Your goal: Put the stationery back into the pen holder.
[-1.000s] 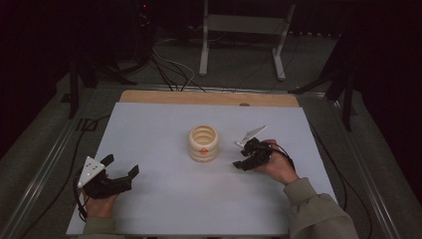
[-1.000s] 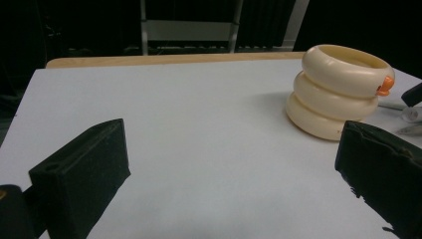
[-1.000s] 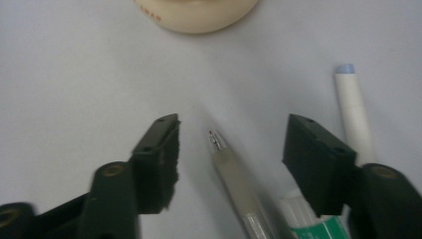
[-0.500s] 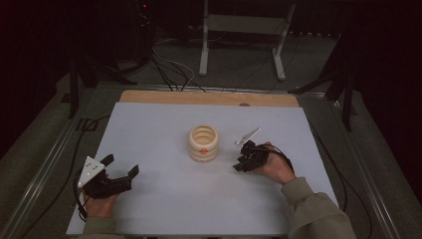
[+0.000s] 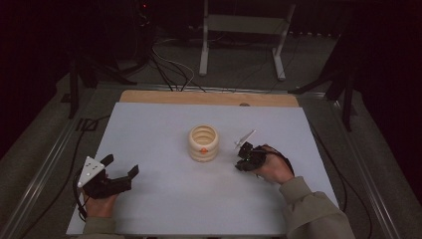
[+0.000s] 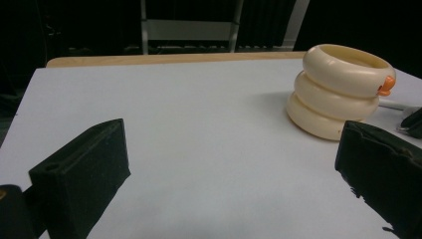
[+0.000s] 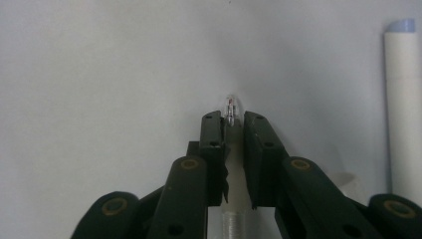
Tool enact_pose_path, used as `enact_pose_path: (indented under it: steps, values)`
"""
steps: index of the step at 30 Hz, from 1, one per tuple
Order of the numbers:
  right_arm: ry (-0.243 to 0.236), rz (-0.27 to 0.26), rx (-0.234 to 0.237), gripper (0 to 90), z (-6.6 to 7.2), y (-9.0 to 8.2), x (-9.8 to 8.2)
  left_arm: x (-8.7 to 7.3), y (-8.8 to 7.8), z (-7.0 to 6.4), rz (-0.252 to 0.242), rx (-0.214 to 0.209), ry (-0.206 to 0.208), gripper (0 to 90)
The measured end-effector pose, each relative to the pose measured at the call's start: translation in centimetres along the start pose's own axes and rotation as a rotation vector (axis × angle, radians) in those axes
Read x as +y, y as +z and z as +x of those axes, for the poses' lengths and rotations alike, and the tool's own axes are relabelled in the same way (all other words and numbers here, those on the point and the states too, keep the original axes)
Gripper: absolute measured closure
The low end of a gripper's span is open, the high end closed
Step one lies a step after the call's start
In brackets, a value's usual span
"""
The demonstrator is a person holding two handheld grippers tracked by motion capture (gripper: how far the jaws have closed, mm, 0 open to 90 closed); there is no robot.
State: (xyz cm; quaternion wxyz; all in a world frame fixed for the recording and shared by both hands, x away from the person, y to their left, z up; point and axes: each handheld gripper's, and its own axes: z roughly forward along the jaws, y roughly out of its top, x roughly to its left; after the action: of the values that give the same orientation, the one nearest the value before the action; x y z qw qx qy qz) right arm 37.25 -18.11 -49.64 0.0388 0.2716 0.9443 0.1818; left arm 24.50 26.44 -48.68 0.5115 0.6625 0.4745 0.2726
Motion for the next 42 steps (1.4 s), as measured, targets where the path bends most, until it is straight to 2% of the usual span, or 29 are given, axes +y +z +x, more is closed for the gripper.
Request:
enact_pose_path:
  steps: [3, 6, 10, 16, 26, 30, 34, 42]
  values:
    - [0.002, 0.012, -0.015, 80.6, 0.2, 0.0, 0.2, 0.0, 0.0, 0.0, 0.001, -0.001, 0.003, 1.0]
    - [0.023, 0.015, -0.011, 80.7, 0.2, 0.0, 0.2, 0.0, 0.1, 0.0, 0.002, -0.001, 0.003, 1.0]
    - [0.022, 0.013, -0.017, 80.7, 0.3, 0.0, 0.2, 0.0, 0.1, 0.0, 0.005, -0.001, 0.003, 1.0]
    - [0.059, -0.014, -0.009, 80.8, 0.1, -0.3, 0.1, 0.0, 0.0, 0.0, 0.004, -0.002, 0.002, 1.0]
    - [0.103, -0.087, -0.009, 80.8, 0.1, -1.7, 0.4, 0.0, 0.1, 0.0, 0.004, -0.003, 0.004, 1.0]
    - [0.125, -0.133, -0.029, 80.8, 0.1, -2.4, 0.5, 0.0, 0.1, 0.0, 0.004, -0.005, 0.003, 1.0]
    - [0.151, -0.175, -0.027, 80.7, 0.0, -3.1, 0.6, 0.0, 0.1, 0.0, 0.004, -0.005, 0.003, 1.0]
    - [0.163, -0.256, -0.04, 80.8, 0.3, -5.0, 1.2, 0.0, 0.1, 0.0, 0.006, -0.006, 0.005, 1.0]
